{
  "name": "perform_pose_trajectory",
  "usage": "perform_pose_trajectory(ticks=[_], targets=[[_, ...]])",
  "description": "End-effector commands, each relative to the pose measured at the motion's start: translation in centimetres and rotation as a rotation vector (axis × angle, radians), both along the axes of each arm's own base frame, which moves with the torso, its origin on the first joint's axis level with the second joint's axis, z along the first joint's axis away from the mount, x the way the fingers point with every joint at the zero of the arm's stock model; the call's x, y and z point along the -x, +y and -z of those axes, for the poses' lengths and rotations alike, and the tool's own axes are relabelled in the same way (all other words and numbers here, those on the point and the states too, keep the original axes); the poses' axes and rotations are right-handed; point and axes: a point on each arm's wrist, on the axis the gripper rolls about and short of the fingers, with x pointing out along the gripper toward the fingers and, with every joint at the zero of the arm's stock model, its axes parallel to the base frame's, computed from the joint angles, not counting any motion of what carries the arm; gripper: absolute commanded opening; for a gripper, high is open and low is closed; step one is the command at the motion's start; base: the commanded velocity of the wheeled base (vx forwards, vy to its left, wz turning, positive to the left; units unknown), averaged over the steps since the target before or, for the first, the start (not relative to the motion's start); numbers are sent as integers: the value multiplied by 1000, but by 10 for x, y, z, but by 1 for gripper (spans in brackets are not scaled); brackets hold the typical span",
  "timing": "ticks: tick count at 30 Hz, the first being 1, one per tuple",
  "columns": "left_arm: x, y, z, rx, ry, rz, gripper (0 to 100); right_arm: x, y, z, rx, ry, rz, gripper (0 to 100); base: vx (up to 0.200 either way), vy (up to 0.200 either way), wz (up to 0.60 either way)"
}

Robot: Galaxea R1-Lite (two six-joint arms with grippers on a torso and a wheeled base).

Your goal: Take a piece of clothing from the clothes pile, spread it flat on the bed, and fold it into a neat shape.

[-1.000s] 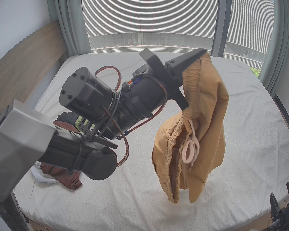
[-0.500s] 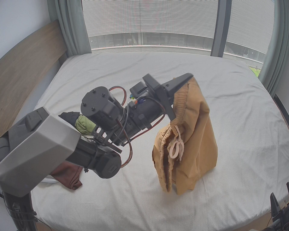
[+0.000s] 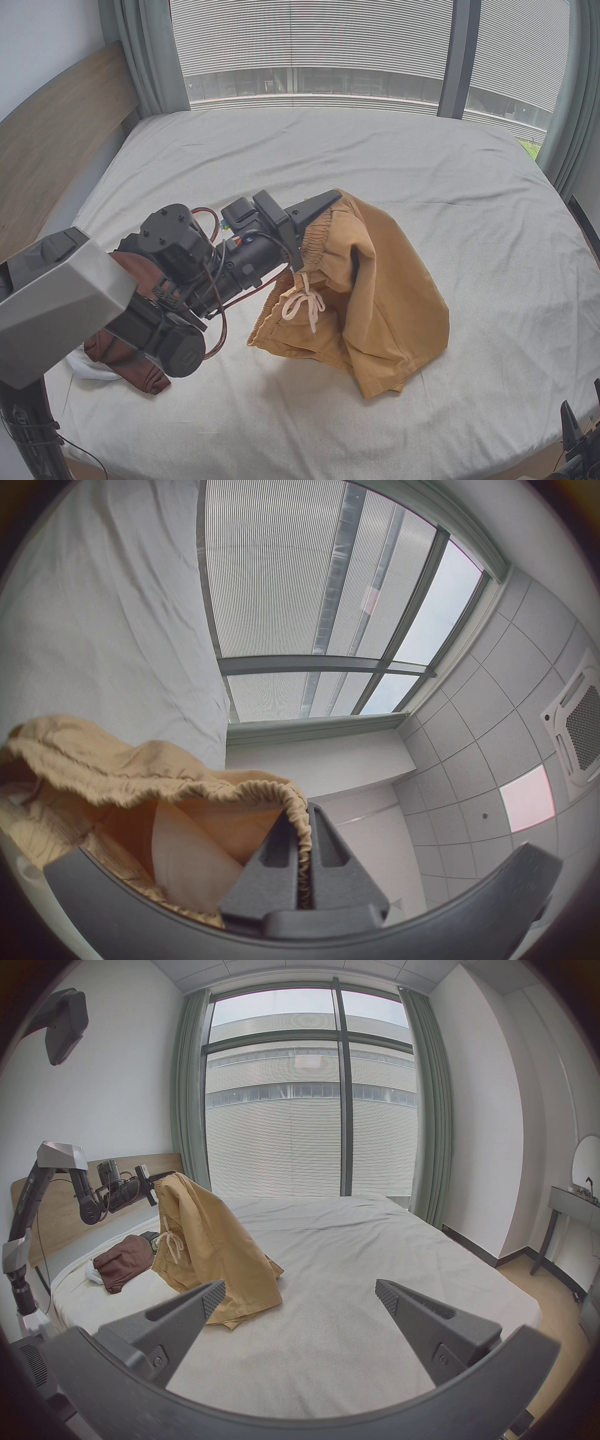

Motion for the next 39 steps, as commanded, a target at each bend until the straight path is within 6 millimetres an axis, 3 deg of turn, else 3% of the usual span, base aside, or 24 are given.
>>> perform_pose_trajectory(ticks=[1, 23, 33, 39], targets=[[8, 24, -14, -6, -21, -52, 0, 0, 0, 5, 0, 1, 1, 100, 0, 0, 0], [16, 77, 1, -137, -40, -270, 0, 0, 0, 5, 2, -2, 1, 100, 0, 0, 0], [25, 85, 4, -201, -81, -312, 0, 0, 0, 5, 3, -1, 7, 100, 0, 0, 0], [28, 110, -1, -223, -96, -298, 0, 0, 0, 5, 8, 2, 2, 100, 0, 0, 0]])
